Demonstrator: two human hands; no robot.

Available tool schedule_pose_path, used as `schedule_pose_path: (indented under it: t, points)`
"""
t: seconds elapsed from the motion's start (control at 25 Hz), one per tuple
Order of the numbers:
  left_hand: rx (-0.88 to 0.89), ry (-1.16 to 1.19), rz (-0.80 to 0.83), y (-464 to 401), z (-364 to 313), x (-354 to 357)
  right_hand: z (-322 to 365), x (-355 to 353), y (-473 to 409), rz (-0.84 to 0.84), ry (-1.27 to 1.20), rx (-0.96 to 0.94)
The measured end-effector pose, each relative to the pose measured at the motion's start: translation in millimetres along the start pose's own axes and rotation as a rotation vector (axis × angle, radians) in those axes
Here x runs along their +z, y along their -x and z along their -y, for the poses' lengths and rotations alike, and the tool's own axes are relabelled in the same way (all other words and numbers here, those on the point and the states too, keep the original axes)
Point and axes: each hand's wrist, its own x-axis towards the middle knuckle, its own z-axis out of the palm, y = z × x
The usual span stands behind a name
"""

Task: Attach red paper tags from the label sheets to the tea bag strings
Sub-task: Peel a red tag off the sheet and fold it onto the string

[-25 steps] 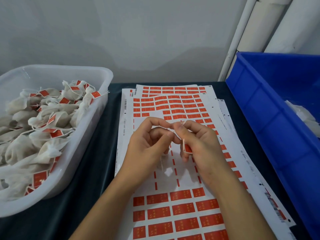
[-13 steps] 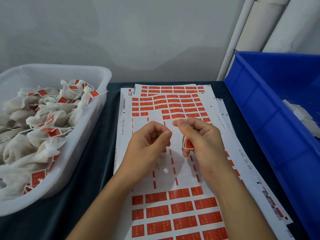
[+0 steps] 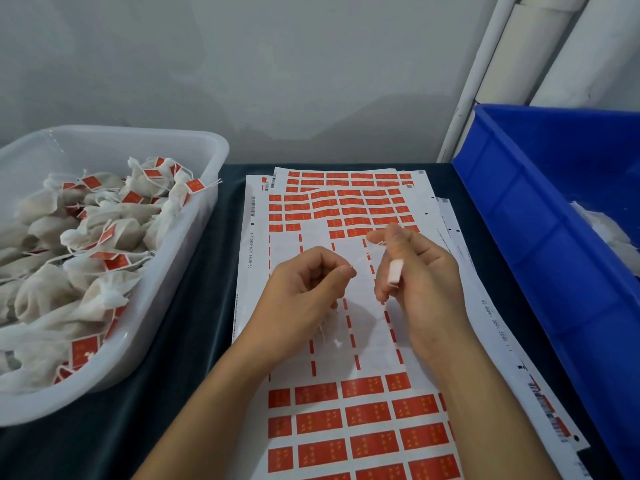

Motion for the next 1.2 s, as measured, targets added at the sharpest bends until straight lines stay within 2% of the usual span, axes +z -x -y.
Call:
schedule_pose_path:
  t: [0.24, 0.44, 0.72, 1.2]
  points:
    - [-0.101, 0.133, -0.064, -2, 2, -1, 1, -1, -2, 0.023, -0.203, 0.008]
    - [-0.126, 0.192, -0.104, -4, 2, -1, -2, 0, 0, 0.050, -0.078, -0.059]
    - [-0.033, 0.195, -0.102, -1, -1, 0, -11, 8, 4, 0.120, 0.032, -0.102]
    - [0.017, 0.132, -0.062, 1, -2, -2, -16, 10, 1, 0.069, 0.122, -0.165]
